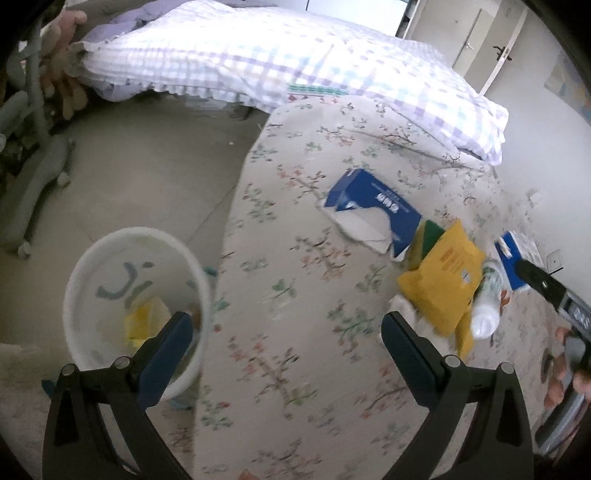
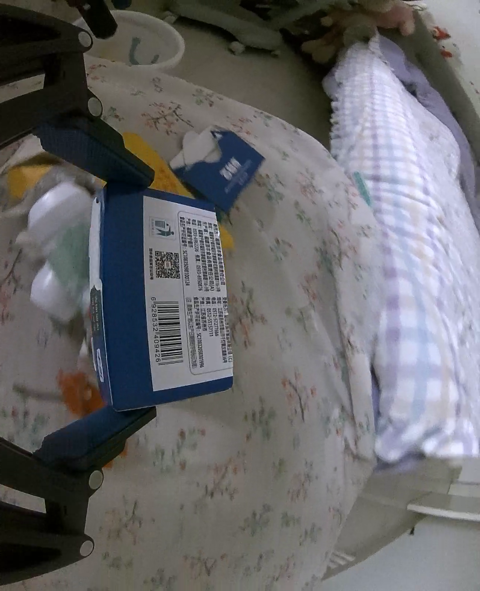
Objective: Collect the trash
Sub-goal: 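Grasp the blue tissue box with the left tool while the right tool holds the blue box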
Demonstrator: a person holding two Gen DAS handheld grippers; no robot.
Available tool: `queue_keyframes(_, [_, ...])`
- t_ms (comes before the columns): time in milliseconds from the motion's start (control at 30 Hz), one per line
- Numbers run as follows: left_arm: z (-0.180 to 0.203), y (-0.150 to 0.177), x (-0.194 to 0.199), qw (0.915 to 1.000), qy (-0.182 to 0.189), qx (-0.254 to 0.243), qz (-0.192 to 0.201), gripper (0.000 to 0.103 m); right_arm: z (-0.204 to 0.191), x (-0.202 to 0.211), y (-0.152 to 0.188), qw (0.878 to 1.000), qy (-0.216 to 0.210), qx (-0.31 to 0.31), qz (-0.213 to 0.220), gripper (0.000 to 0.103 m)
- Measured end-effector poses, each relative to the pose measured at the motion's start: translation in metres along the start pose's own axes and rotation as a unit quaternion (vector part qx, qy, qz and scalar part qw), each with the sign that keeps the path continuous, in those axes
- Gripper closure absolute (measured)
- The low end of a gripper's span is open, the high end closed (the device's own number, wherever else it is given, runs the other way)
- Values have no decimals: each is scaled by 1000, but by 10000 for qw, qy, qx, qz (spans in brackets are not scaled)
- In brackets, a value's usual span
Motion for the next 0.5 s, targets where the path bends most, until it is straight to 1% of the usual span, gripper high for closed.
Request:
queue_keyframes(200, [29,-29,-20,9993,-142,294,-160,1,41,18,0,9996,120,-230,120,9])
queue_keyframes(267, [40,-40,-28,9986,-108,471,-232,1,58,21,3,9992,110,-380,104,9])
queue_keyframes(367, [55,-54,-39,9971,-6,679,-339,1,80,25,7,9975,-18,-690,113,9])
queue_keyframes(500, [77,-77,-58,9951,-36,875,-455,1,109,18,10,9962,120,-865,11,9])
Point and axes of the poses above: each gripper's, at about its wrist camera, not at the fingertips, and x roughly against the way its jaws point, z to its right, y to its underside, the point moved 1 cm from there along -x, roughly the way its jaws point, and after that the axes turned 4 degrees about -y, right-handed, at the moved point
